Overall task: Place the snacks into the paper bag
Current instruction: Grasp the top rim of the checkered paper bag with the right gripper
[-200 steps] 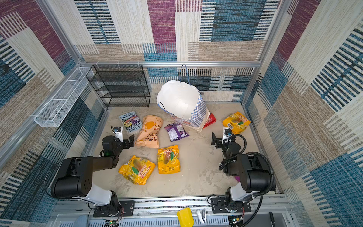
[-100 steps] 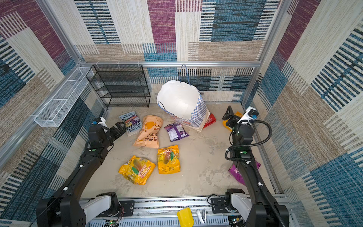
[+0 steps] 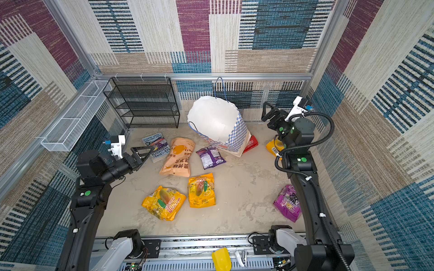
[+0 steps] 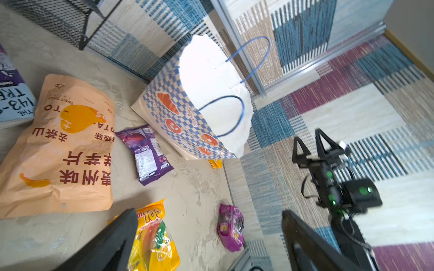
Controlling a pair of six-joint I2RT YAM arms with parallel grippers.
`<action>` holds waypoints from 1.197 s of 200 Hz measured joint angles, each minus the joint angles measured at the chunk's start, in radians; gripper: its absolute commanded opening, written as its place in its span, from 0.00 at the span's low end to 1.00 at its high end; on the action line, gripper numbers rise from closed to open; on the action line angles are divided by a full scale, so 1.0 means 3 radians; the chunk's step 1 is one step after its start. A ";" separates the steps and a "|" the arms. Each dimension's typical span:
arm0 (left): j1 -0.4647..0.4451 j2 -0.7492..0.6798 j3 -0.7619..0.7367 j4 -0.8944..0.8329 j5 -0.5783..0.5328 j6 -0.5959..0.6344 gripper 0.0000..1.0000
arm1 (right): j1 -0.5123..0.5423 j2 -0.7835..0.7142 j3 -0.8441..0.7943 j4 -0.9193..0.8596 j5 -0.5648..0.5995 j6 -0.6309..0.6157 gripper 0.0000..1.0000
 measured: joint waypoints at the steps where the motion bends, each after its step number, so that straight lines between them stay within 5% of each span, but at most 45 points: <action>1: 0.0000 -0.0005 0.0011 -0.0019 0.0001 0.0014 0.98 | 0.0011 0.0023 0.0031 -0.0020 0.0000 -0.0017 1.00; 57: -0.0005 -0.0266 -0.0032 -0.0890 -0.0075 0.0791 0.98 | 0.0908 0.1302 0.1793 -0.1111 0.0707 -0.0885 1.00; 114: -0.0014 -0.0607 -0.0439 -0.0961 -0.0359 0.1057 0.99 | 0.1403 0.2571 0.3393 -0.2271 0.1717 -0.1570 1.00; 198: -0.0053 -0.0710 -0.0589 -0.0959 -0.0453 0.1080 0.99 | 0.1481 0.3031 0.3696 -0.2654 0.2333 -0.2094 0.89; 239: -0.0066 -0.0715 -0.0591 -0.0956 -0.0454 0.1080 0.99 | 0.1479 0.3126 0.3775 -0.2654 0.2375 -0.2178 0.67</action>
